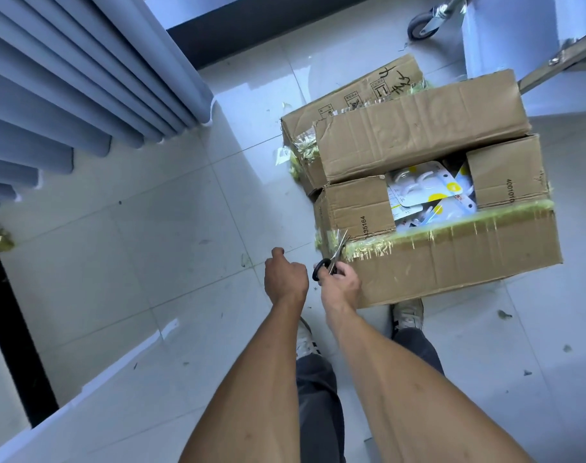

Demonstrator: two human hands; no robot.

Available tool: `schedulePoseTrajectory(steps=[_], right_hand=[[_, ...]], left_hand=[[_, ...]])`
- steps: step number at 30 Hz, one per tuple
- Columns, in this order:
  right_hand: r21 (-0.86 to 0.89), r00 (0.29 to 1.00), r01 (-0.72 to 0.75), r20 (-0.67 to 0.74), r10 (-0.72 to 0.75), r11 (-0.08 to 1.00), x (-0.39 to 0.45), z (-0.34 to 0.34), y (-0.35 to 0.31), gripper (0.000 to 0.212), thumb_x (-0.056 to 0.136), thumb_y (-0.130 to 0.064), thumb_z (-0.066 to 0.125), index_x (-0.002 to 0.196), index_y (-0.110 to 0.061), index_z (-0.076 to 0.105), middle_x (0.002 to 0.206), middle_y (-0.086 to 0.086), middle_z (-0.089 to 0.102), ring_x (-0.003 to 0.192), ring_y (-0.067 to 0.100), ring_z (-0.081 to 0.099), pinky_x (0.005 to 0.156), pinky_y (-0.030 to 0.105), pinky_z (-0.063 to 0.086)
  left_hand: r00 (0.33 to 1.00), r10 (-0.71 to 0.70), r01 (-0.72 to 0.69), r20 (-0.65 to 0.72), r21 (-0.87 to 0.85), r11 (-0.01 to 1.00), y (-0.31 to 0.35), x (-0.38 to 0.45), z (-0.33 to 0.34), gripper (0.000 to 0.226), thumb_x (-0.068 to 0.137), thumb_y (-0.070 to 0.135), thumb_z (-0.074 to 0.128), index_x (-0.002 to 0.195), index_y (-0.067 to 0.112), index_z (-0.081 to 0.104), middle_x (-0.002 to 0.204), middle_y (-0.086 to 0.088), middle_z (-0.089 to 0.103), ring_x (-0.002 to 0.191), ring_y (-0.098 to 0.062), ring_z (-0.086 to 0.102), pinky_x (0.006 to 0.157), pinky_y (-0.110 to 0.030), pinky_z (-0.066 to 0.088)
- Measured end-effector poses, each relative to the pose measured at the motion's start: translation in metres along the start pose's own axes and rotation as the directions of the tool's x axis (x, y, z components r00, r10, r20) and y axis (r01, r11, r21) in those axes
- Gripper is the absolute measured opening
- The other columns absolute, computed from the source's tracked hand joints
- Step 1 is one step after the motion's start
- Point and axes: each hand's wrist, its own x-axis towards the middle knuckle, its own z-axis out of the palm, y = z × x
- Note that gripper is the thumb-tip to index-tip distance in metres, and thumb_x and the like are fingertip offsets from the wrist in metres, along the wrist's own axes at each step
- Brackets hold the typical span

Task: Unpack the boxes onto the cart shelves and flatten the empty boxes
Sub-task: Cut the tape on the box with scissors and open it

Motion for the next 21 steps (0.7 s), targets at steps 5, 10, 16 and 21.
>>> schedulePoseTrajectory(steps=[5, 10, 16, 21], right_hand=[[-0.046, 0.997, -0.046, -0.059, 0.043, 0.998, 0.003, -0.003, -0.005, 0.022, 0.079, -0.008, 0.079, 0.097, -0.013, 0.068, 0.074, 0.001, 0.068, 0.068, 0.018, 0.063, 0.064, 0.03, 0.052], [-0.033, 0.997, -0.061, -0.038, 0.06, 0.998, -0.01, -0.012, 0.01, 0.03, 0.077, -0.018, 0.079, 0.104, -0.012, 0.067, 0.079, 0.002, 0.07, 0.068, 0.014, 0.063, 0.067, 0.031, 0.055], [-0.015, 0.989, 0.108, -0.097, -0.109, 0.994, -0.028, -0.02, -0.01, 0.028, 0.079, -0.045, 0.071, 0.09, -0.024, 0.057, 0.073, 0.0, 0.059, 0.067, 0.018, 0.056, 0.059, 0.027, 0.04], [-0.294, 0.88, 0.258, -0.321, -0.349, 0.92, -0.002, -0.058, -0.061, 0.046, 0.085, -0.027, 0.068, 0.126, -0.016, 0.052, 0.099, 0.008, 0.069, 0.093, 0.031, 0.062, 0.075, 0.035, 0.042]], left_hand=[[1.0, -0.001, 0.001, -0.012, 0.04, 0.999, -0.005, -0.002, 0.006, 0.051, 0.093, 0.008, 0.044, 0.143, 0.017, 0.04, 0.133, -0.009, 0.055, 0.107, -0.029, 0.06, 0.078, -0.033, 0.049], [0.999, 0.034, -0.032, -0.032, 0.044, 0.998, 0.003, 0.0, 0.001, 0.051, 0.094, 0.011, 0.045, 0.144, 0.019, 0.041, 0.133, -0.01, 0.055, 0.108, -0.03, 0.06, 0.08, -0.034, 0.049], [0.991, 0.091, -0.091, -0.101, 0.001, 0.996, 0.018, -0.001, -0.012, 0.048, 0.094, 0.008, 0.045, 0.142, 0.016, 0.046, 0.133, -0.01, 0.058, 0.11, -0.028, 0.06, 0.083, -0.031, 0.05], [0.976, 0.157, -0.154, -0.149, 0.031, 0.988, 0.042, -0.018, -0.012, 0.044, 0.093, 0.006, 0.043, 0.135, 0.012, 0.055, 0.13, -0.008, 0.061, 0.112, -0.027, 0.06, 0.085, -0.03, 0.045]])
